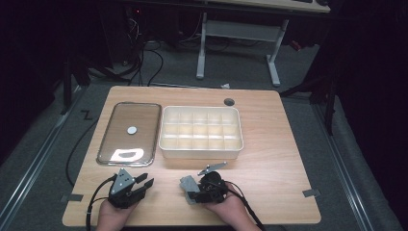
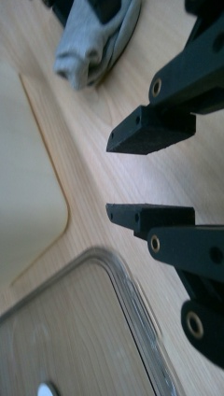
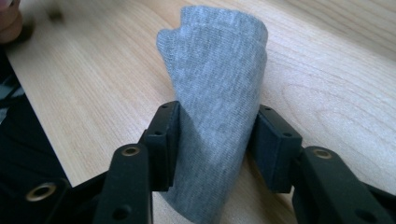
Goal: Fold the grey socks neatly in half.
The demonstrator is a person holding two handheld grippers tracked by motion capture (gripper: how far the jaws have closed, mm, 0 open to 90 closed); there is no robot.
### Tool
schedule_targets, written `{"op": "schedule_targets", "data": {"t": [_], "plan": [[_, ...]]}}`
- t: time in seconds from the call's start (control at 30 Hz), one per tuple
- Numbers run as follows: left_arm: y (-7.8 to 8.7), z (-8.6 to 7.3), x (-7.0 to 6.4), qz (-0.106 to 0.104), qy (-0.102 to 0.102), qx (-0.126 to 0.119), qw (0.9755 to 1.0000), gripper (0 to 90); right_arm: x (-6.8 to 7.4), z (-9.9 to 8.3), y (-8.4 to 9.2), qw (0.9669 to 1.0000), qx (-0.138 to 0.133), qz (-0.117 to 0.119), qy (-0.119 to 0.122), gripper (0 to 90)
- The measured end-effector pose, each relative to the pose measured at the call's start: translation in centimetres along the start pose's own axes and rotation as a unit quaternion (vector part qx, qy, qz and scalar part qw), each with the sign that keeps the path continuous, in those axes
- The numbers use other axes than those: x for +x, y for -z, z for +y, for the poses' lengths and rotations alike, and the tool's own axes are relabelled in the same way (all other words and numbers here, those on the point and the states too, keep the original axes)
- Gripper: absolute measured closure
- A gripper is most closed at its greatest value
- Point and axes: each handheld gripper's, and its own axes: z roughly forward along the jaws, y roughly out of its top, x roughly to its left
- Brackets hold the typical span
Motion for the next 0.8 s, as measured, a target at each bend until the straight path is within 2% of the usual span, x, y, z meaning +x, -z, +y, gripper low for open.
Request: {"op": "schedule_targets", "data": {"t": [0.1,0.2,0.27,0.33,0.43,0.53,0.63,0.8], "plan": [[0.0,-0.1,0.6,0.006,0.008,0.000,0.9999,61.8,0.0,0.4,0.0,0.9998,0.016,0.009,-0.001,59.6],[0.0,-0.2,0.8,0.008,0.014,-0.002,0.9999,60.0,-0.1,0.5,-0.1,0.9997,0.018,0.014,-0.002,62.7],[0.3,-0.2,1.2,-0.002,0.036,-0.005,0.9993,57.7,0.0,0.5,-0.1,0.9997,0.020,0.016,0.002,64.4],[0.4,-0.1,1.3,-0.004,0.039,-0.008,0.9992,55.9,0.1,0.5,-0.1,0.9997,0.021,0.015,0.002,65.2],[0.8,-0.3,1.4,0.007,0.034,-0.008,0.9994,53.3,0.5,0.7,0.0,0.9995,0.026,0.005,0.019,68.6],[0.8,-0.6,1.8,0.010,0.045,-0.005,0.9989,50.7,0.6,1.0,0.1,0.9991,0.033,0.002,0.025,68.9],[0.9,-0.8,2.2,0.010,0.057,-0.008,0.9983,47.5,0.7,1.5,0.8,0.9983,0.029,-0.026,0.043,69.2],[0.9,-0.7,2.2,0.012,0.058,-0.005,0.9982,46.3,-0.4,1.7,2.4,0.9981,0.018,-0.043,0.039,69.1]]}}
